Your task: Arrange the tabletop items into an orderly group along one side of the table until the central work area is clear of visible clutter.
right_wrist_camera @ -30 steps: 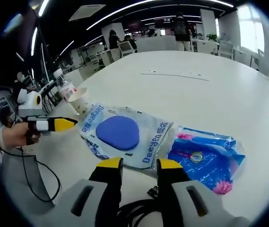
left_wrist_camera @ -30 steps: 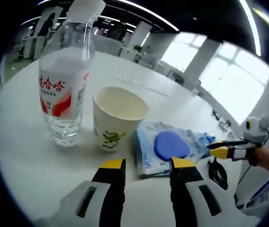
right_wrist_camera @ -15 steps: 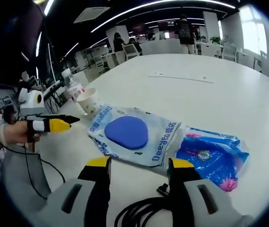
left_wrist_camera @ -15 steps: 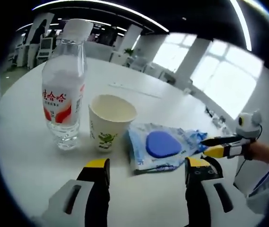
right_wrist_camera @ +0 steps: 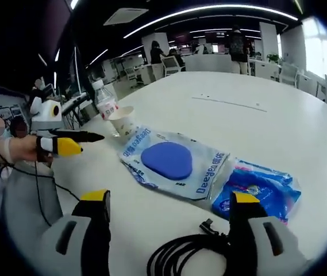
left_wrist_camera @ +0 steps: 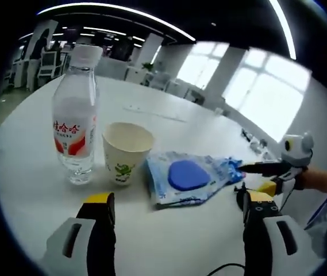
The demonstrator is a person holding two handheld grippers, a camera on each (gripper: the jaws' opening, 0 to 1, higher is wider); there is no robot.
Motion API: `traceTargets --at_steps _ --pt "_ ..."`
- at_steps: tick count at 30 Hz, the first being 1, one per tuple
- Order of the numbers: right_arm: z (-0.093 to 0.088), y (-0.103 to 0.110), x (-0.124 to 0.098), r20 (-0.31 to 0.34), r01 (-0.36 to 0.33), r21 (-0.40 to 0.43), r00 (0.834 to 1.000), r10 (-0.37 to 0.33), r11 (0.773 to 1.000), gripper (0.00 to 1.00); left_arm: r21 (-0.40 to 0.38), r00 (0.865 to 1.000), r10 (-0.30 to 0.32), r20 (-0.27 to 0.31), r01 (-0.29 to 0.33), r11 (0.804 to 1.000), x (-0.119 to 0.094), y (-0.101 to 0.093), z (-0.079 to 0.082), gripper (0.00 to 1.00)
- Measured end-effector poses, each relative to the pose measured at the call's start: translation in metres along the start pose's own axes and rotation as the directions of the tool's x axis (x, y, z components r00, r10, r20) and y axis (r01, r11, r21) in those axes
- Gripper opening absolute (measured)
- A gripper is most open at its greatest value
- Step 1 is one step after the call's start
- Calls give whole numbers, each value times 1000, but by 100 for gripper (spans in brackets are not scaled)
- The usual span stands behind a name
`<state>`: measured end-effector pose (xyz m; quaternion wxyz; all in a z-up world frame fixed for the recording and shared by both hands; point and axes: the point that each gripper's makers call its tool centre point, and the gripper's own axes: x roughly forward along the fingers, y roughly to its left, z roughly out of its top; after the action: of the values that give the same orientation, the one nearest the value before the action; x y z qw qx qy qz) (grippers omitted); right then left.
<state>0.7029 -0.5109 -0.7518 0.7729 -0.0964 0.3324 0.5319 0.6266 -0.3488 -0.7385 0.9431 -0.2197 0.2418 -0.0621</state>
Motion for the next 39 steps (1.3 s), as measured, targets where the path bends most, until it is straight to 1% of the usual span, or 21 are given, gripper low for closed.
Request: traceTargets --at_steps 2,4,8,9,12,15,18,21,24,25,28,31,33,35,36,37,39 --pt "0 2 -3 8 3 -5 1000 -3 1000 92 1 1000 -1 -13 1 1000 -3 0 -2 96" --pt "-1 2 -6 8 5 1 1000 -5 1000 95 8 1000 -6 -22 6 1000 -8 0 -4 96" --pt "-4 4 -13 2 15 -4 1000 -15 1000 100 20 1000 -8 -16 8 1000 -18 -1 -1 96" --pt "-4 4 -15 5 19 -5 1000 -19 1000 100 24 1000 -9 -7 9 1000 -19 -1 1 96" --pt "-6 5 -21 6 29 -3 1000 -29 1000 100 18 1000 -9 -2 9 1000 -25 0 4 96" --pt "-10 7 -31 2 49 -4 999 -49 999 100 23 1000 -7 23 7 1000 -35 0 9 96" --pt "-14 9 -40 -1 66 -3 998 -66 998 100 16 999 -11 38 11 1000 -45 -2 11 96" --pt "-18 12 -50 4 82 4 997 -82 997 100 29 999 -6 48 4 1000 -56 -3 10 96" --pt "-23 16 -61 11 100 -1 995 -100 995 100 51 999 4 42 -6 999 -68 -1 8 96" --pt "-24 18 -64 13 103 -1 995 -103 995 100 58 999 2 49 -5 998 -73 -2 8 96" --pt "-31 22 -74 17 117 8 993 -117 993 100 62 999 7 45 -9 998 -85 1 5 96" --pt "-40 24 -83 5 134 16 991 -134 991 99 76 999 19 47 -23 997 -98 4 3 96" --pt "-46 24 -90 6 148 51 989 -149 988 98 78 998 29 55 -33 996 -108 6 1 96" --pt "-47 26 -97 30 159 78 986 -162 984 97 72 997 37 69 -42 997 -116 8 0 96" --pt "-50 26 -102 31 168 80 985 -171 983 97 69 996 42 74 -47 997 -122 8 -2 96" --pt "-52 26 -104 29 176 75 983 -179 981 97 69 996 43 75 -48 996 -124 9 -2 96" --pt "-56 29 -110 31 185 73 982 -188 980 97 77 996 55 69 -60 995 -132 10 -9 96"
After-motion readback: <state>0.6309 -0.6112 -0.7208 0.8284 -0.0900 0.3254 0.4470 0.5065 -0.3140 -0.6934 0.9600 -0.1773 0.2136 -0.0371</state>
